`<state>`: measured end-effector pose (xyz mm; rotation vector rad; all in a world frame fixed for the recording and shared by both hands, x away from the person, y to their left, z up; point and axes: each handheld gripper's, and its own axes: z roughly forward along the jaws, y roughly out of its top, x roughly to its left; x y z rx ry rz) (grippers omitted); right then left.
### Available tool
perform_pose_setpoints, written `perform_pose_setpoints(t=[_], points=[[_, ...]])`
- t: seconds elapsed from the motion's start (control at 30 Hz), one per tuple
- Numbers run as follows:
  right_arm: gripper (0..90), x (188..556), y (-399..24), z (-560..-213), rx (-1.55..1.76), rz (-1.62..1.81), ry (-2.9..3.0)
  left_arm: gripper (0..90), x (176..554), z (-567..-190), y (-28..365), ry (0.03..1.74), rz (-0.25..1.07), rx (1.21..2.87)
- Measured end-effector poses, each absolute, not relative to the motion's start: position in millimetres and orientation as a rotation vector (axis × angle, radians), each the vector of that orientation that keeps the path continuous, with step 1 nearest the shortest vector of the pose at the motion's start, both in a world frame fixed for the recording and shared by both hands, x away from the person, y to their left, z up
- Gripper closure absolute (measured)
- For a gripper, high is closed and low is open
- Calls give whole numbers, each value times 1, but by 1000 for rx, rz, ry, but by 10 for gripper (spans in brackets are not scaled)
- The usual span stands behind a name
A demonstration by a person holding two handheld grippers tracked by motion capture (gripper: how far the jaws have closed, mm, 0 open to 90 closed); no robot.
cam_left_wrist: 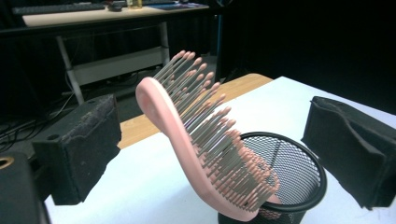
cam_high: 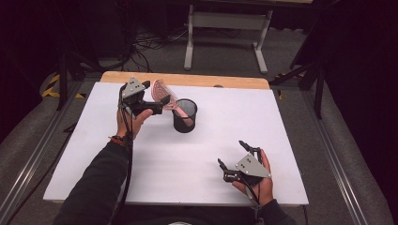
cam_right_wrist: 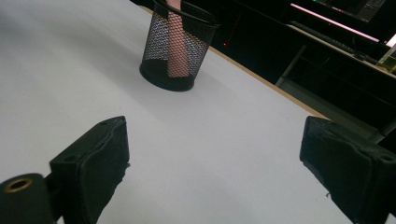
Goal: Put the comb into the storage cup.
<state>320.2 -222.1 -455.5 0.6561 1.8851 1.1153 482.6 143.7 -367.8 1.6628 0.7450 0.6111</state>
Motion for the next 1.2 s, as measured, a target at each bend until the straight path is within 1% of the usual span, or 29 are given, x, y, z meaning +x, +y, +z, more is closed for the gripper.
perform_pose_setpoints(t=[0.4,0.63,0.8,1.2], points=[[89,320,-222,-456,653,1114,1887,57,468,-357,150,670,666,1704],[89,320,-222,-456,654,1112,1886,59,462,-354,153,633,669,1715],[89,320,-222,-455,656,1112,1880,56,452,-353,153,569,669,1739],[92,320,-223,-455,664,1118,1862,58,436,-351,157,520,701,1766]])
